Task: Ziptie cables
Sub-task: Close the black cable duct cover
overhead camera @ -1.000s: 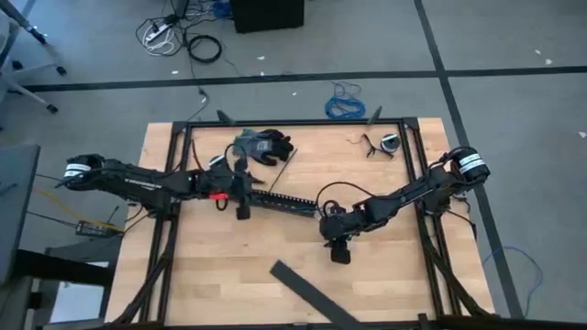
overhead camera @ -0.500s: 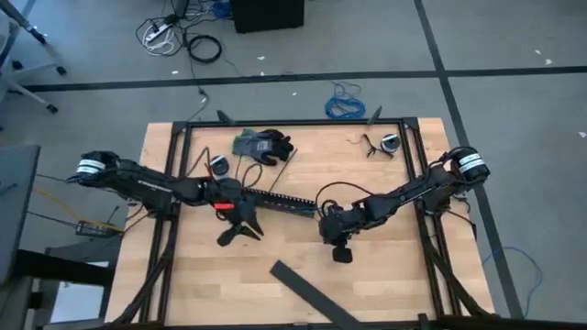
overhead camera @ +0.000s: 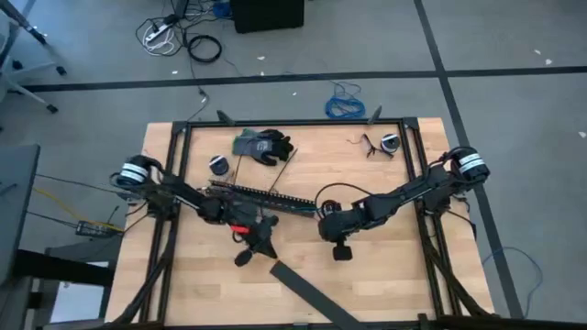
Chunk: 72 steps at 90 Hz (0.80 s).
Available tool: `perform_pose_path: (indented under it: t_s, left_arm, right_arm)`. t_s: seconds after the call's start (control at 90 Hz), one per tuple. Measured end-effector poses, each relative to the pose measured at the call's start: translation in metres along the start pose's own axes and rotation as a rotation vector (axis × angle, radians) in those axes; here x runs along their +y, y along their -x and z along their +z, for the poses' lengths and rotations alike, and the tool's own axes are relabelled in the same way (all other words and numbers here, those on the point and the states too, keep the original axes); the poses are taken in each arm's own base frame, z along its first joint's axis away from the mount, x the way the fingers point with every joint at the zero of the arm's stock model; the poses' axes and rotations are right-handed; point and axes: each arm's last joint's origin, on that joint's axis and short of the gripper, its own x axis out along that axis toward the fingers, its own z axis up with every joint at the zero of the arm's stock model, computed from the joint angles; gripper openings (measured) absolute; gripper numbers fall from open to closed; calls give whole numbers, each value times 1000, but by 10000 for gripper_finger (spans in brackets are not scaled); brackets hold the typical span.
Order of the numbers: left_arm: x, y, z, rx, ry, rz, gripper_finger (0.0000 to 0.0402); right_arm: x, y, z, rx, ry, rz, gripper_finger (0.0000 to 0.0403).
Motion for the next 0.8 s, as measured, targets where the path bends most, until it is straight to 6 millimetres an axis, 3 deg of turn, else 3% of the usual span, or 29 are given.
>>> perform_pose_path:
  t_s: [0.144,0.311,0.8]
  left_arm:
    - [-8,-29,4,156,-63,24,0]
    - [-17,-45,10,232,-137,43,0]
    - [-9,-35,-3,425,-30,303,0]
  right_arm:
    - [0,0,0,-1,-2,-2,0]
    - [6,0,-1,-3,-7,8,0]
    - [22,3,-8,13,-29,-48,0]
